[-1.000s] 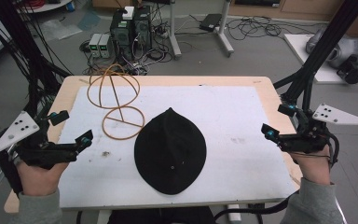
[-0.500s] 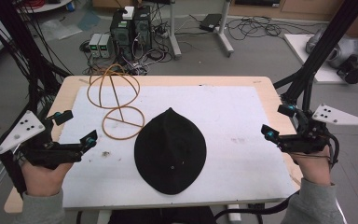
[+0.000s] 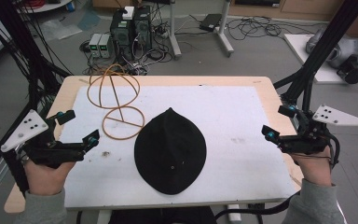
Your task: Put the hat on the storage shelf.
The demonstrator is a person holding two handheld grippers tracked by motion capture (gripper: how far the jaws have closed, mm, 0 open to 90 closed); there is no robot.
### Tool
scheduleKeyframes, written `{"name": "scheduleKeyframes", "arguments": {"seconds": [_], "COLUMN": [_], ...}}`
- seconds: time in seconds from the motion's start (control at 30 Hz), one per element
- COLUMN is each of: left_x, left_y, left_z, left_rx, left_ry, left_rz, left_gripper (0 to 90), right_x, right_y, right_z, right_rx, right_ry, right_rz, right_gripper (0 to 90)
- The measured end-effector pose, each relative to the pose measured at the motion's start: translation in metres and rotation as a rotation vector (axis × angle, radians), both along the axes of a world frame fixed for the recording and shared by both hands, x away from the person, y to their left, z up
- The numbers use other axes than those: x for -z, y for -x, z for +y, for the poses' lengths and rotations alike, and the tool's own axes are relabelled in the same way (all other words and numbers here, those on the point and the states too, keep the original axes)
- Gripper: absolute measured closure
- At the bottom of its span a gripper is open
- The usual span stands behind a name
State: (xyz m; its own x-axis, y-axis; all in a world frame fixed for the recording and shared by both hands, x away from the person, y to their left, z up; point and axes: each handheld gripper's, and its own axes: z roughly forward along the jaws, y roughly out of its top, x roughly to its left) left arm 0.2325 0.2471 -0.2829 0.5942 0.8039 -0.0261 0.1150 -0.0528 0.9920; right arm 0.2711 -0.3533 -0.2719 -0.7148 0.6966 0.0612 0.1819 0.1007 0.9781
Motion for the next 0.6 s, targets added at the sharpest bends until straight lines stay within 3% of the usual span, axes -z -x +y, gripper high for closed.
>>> {"name": "scheduleKeyframes", "arguments": {"seconds": [0.23, 0.6], "left_x": [0.000, 0.000], "left_y": [0.000, 0.003], "left_z": [-0.001, 0.001], "left_rx": [0.003, 0.006], "left_ry": [-0.003, 0.002], "left_rz": [0.002, 0.002], "left_gripper": [1.7, 1.7], "right_x": [0.000, -0.003], "right_y": [0.000, 0.000], "right_z": [0.008, 0.047], "right_rx": [-0.008, -0.096], "right_ry": [0.012, 0.084], "right_rz": [0.011, 0.004], "right_gripper": [1.6, 1.6]}}
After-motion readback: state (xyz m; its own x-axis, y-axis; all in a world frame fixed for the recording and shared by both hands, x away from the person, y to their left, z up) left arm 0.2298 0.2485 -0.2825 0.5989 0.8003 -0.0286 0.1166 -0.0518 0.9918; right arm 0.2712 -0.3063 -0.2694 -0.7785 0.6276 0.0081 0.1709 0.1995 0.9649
